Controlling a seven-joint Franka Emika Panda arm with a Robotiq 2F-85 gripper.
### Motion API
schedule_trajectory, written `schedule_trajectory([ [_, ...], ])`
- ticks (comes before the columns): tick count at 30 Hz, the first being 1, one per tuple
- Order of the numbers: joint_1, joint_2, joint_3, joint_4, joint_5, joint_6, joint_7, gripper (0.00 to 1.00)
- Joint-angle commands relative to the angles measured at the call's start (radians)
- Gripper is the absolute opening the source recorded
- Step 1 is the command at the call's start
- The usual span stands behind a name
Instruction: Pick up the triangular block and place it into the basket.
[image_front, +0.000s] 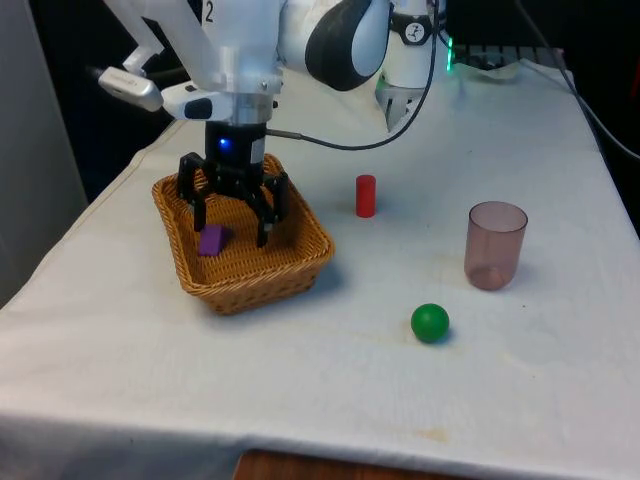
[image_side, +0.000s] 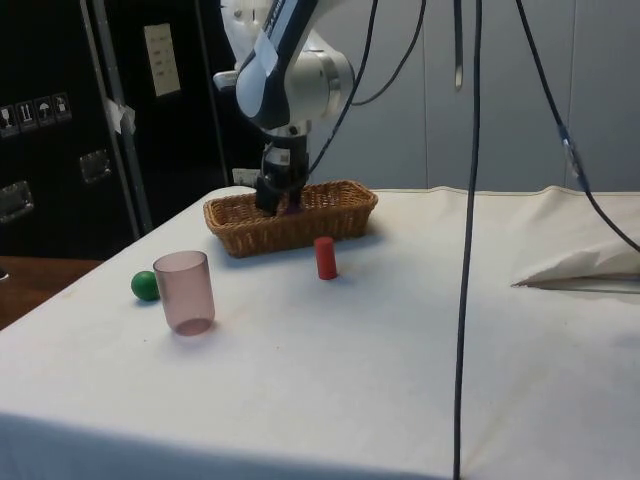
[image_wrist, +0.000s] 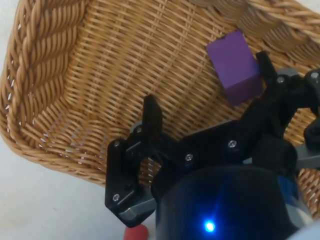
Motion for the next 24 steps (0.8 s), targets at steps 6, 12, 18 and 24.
schedule_trajectory([
  [6,0.008,-0.021,-0.007,-0.005,0.010,0.004,-0.007,1.00],
  [12,0.025,-0.054,-0.026,-0.022,0.000,-0.001,0.002,1.00],
  [18,0.040,-0.094,-0.042,-0.039,-0.011,-0.006,0.008,1.00],
  [24,0.056,-0.134,-0.059,-0.050,-0.018,-0.014,0.011,1.00],
])
